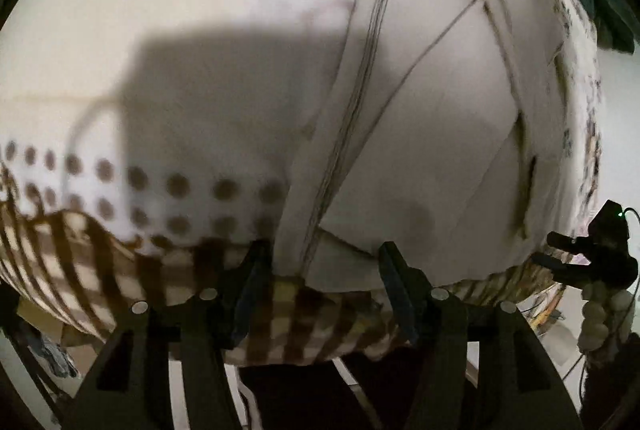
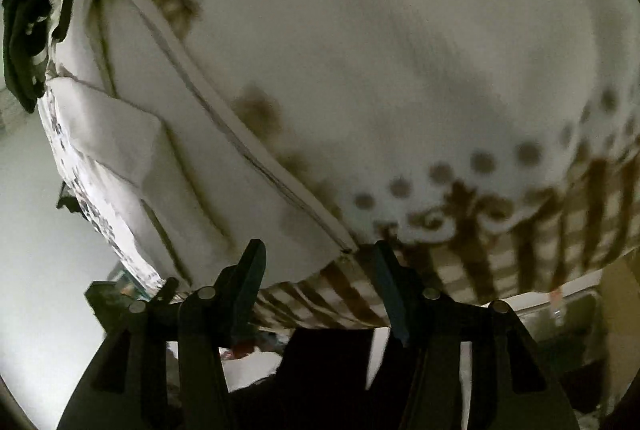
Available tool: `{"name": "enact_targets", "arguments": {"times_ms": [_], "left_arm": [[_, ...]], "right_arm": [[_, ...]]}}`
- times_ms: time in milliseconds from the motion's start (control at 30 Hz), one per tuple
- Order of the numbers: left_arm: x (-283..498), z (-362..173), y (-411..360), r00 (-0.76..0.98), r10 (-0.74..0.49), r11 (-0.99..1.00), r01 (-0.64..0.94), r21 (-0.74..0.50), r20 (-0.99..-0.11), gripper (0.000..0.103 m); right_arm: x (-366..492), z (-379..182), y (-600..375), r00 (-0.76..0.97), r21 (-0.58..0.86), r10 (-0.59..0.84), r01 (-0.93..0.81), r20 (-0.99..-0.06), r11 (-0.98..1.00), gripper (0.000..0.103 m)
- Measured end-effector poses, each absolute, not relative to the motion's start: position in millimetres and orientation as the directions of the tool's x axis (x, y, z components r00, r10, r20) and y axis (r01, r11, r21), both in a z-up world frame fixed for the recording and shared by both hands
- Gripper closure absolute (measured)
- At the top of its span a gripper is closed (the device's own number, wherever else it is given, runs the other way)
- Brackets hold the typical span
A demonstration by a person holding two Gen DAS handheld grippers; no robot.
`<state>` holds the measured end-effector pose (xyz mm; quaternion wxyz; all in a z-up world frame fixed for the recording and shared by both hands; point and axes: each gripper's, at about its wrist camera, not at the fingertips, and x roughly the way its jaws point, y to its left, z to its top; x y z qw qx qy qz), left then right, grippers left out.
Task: Fold small clothes
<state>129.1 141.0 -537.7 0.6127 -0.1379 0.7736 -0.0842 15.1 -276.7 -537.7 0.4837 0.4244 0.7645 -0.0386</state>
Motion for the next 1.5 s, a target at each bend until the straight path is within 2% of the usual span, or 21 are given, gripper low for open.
{"name": "enact_targets", "arguments": {"times_ms": [33, 67, 100, 133, 433, 567, 733, 767, 800, 833, 867, 900, 1067, 1233, 1300, 1333, 1367, 1400, 1433, 1500], "left_arm": [[128.9, -536.8, 140.4, -0.205, -0.315, 0.949, -0.095, -0.301, -0.927, 0.065], [130.6, -536.8, 135.3, -0.203, -0.322, 0.947, -0.087, -0.310, -0.925, 0.090], [133.1, -536.8, 130.9, -0.213, -0.333, 0.943, -0.093, -0.320, -0.919, 0.096], [136.1, -533.3, 128.4, -0.204, -0.331, 0.944, -0.089, -0.319, -0.921, 0.096], [173.2, -468.7, 159.1, -0.091, -0.429, 0.891, -0.203, -0.405, -0.899, 0.100], [236.7, -442.2, 158.2, 0.025, -0.442, 0.881, -0.177, -0.439, -0.897, 0.100], [304.8, -458.4, 139.6, 0.140, -0.447, 0.867, -0.175, -0.466, -0.883, 0.096], [317.5, -463.4, 138.8, 0.145, -0.439, 0.868, -0.188, -0.460, -0.887, 0.087], [320.5, -462.8, 145.8, 0.151, -0.429, 0.871, -0.195, -0.452, -0.891, 0.072], [323.6, -462.0, 150.3, 0.167, -0.430, 0.866, -0.201, -0.457, -0.887, 0.065], [326.4, -459.4, 157.9, 0.196, -0.437, 0.856, -0.210, -0.472, -0.878, 0.052], [322.7, -461.1, 160.5, 0.209, -0.437, 0.852, -0.216, -0.478, -0.875, 0.046], [301.5, -481.1, 184.2, 0.193, -0.428, 0.847, -0.256, -0.467, -0.883, 0.044], [294.9, -508.6, 166.2, 0.110, -0.390, 0.895, -0.187, -0.405, -0.914, 0.044], [290.6, -511.4, 157.6, 0.098, -0.380, 0.909, -0.147, -0.391, -0.920, 0.047], [287.8, -510.8, 154.5, 0.106, -0.379, 0.912, -0.126, -0.390, -0.919, 0.056], [286.8, -509.5, 149.0, 0.112, -0.378, 0.916, -0.098, -0.389, -0.919, 0.096], [287.0, -508.6, 144.2, 0.109, -0.366, 0.924, -0.074, -0.375, -0.924, 0.101], [287.2, -505.8, 140.4, 0.119, -0.343, 0.934, -0.058, -0.352, -0.932, 0.101], [287.5, -497.1, 138.7, 0.160, -0.351, 0.931, -0.041, -0.362, -0.922, 0.102]], "right_arm": [[8.2, -544.6, -271.5, -0.168, 0.359, 0.624, 0.693, -0.763, 0.625, 0.046], [5.0, -547.5, -269.1, -0.160, 0.366, 0.633, 0.699, -0.757, 0.614, 0.047], [1.3, -550.6, -266.4, -0.120, 0.391, 0.654, 0.717, -0.747, 0.578, 0.067], [0.9, -550.8, -264.7, -0.099, 0.399, 0.658, 0.725, -0.747, 0.562, 0.093], [20.6, -499.3, -266.4, 0.096, 0.500, 0.657, 0.733, -0.748, 0.462, 0.097], [76.3, -461.3, -279.9, 0.171, 0.560, 0.643, 0.684, -0.746, 0.468, 0.098], [177.4, -446.4, -289.6, 0.268, 0.619, 0.607, 0.612, -0.748, 0.493, 0.095], [189.9, -446.9, -292.2, 0.278, 0.620, 0.600, 0.611, -0.750, 0.492, 0.091], [199.5, -446.4, -295.3, 0.288, 0.626, 0.600, 0.609, -0.747, 0.487, 0.079], [203.6, -445.4, -296.0, 0.299, 0.631, 0.596, 0.605, -0.745, 0.485, 0.062], [208.1, -439.5, -299.4, 0.300, 0.619, 0.573, 0.593, -0.763, 0.515, 0.055], [208.0, -437.1, -300.1, 0.297, 0.609, 0.556, 0.581, -0.777, 0.540, 0.048], [191.6, -452.0, -315.8, 0.229, 0.544, 0.513, 0.556, -0.827, 0.629, 0.048], [203.8, -479.7, -302.5, 0.170, 0.482, 0.463, 0.492, -0.870, 0.725, 0.048], [214.2, -492.5, -290.3, 0.127, 0.462, 0.459, 0.459, -0.879, 0.759, 0.048], [217.1, -497.9, -284.3, 0.116, 0.459, 0.459, 0.446, -0.881, 0.768, 0.051], [220.1, -501.1, -278.1, 0.112, 0.456, 0.454, 0.423, -0.884, 0.783, 0.059], [221.0, -500.3, -274.5, 0.127, 0.454, 0.442, 0.402, -0.888, 0.795, 0.090], [221.5, -497.8, -270.9, 0.138, 0.425, 0.404, 0.384, -0.904, 0.820, 0.097], [219.9, -490.6, -268.4, 0.179, 0.415, 0.375, 0.364, -0.910, 0.834, 0.097]]}}
